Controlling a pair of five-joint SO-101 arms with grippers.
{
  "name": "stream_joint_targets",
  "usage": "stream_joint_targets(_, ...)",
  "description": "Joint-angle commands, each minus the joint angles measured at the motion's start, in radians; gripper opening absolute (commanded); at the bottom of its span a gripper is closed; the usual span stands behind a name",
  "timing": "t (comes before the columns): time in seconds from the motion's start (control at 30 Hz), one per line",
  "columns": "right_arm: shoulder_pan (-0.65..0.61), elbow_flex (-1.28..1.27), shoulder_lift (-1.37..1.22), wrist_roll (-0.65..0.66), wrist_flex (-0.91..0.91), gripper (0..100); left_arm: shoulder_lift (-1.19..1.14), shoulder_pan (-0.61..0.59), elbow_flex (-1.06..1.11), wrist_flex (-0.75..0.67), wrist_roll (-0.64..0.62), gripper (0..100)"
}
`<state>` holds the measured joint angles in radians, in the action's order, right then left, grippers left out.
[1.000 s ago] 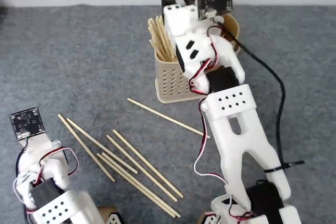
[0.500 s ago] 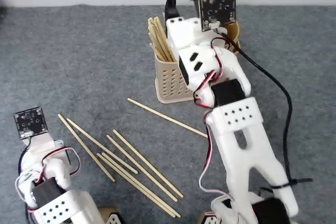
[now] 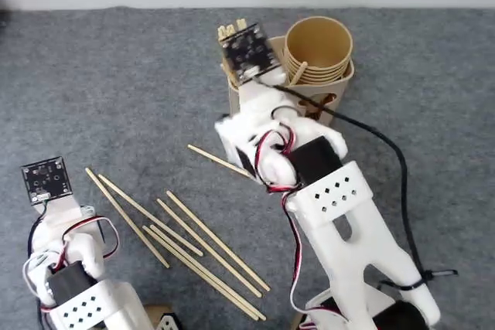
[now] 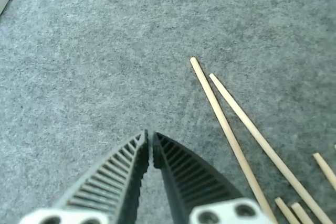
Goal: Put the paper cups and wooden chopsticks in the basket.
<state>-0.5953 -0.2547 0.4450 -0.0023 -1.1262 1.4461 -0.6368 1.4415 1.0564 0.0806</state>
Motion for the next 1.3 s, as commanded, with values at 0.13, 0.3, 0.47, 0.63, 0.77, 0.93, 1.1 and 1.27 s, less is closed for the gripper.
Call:
stream_joint_targets(0.13,-0.081,-0.11,-0.073,0.169,-0.021,13.9,0.012,0.006,-0.01,-0.021,0.008,1)
stream_joint_targets(0.3,-0.081,-0.115,-0.254,0.222,0.128,13.9,0.012,0.006,-0.01,-0.021,0.008,1)
stream_joint_targets(0.47,-0.079,0.025,-0.495,0.258,0.151,13.9,0.012,0.006,-0.008,-0.021,0.008,1)
stream_joint_targets(0.63,-0.079,0.183,-0.711,0.258,0.15,13.9,0.012,0.006,-0.008,-0.021,0.008,1)
stream_joint_targets(0.77,-0.076,0.292,-0.846,0.258,0.15,13.9,0.012,0.006,-0.008,-0.021,0.008,1)
stream_joint_targets(0.93,-0.045,0.379,-0.96,0.258,0.148,13.7,0.012,0.006,-0.008,-0.021,0.008,1)
stream_joint_targets(1.1,-0.022,0.399,-1.007,0.259,0.148,0.1,0.012,0.006,-0.008,-0.021,0.008,1)
stream_joint_targets(1.27,-0.027,0.448,-0.98,0.258,0.021,0.7,0.012,0.008,-0.008,-0.021,0.008,1)
